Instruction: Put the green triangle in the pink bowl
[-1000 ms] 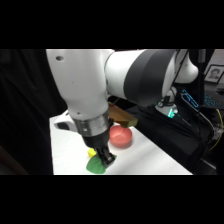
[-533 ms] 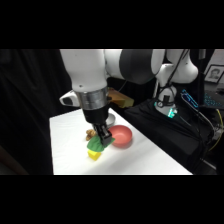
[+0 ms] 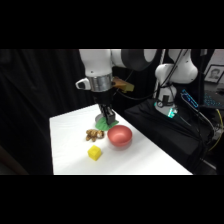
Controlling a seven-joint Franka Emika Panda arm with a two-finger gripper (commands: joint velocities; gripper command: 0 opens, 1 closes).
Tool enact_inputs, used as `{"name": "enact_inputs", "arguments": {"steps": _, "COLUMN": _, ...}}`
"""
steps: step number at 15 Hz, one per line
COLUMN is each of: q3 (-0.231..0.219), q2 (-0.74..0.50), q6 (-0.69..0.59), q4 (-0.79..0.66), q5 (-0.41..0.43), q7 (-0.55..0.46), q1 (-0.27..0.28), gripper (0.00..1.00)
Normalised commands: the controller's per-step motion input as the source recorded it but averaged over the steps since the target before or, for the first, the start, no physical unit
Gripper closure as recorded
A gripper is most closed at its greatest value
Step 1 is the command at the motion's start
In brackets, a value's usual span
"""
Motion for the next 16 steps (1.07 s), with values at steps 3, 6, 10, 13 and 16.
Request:
{"name": "enact_inputs", "arguments": {"steps": 3, "q3": -0.003, "q2": -0.47, "q6": 0.23, "q4": -0.55, "q5": 0.007, "q7": -0.09, "q1": -0.08, "gripper": 0.95}}
{"name": "enact_inputs", "arguments": {"steps": 6, "q3": -0.008, "q2": -0.4, "q6": 0.3, "q4": -0.51, "q5": -0.007, "q7": -0.09, "q1": -0.073, "gripper": 0.95}}
{"name": "enact_inputs", "arguments": {"steps": 10, "q3": -0.026, "q2": -0.29, "q6": 0.31, "q4": -0.45, "q5": 0.003, "q7": -0.1, "q1": -0.081, "gripper": 0.95}}
{"name": "enact_inputs", "arguments": {"steps": 13, "q3": -0.042, "q2": -0.16, "q6": 0.39, "q4": -0.37, "q5": 0.005, "q7": -0.11, "q1": -0.082, "gripper": 0.95}}
{"name": "enact_inputs", "arguments": {"steps": 16, "q3": -0.038, "q2": -0.02, "q6": 0.5, "q4": -0.3, "q5": 0.015, "q7": -0.1, "q1": -0.069, "gripper": 0.95}}
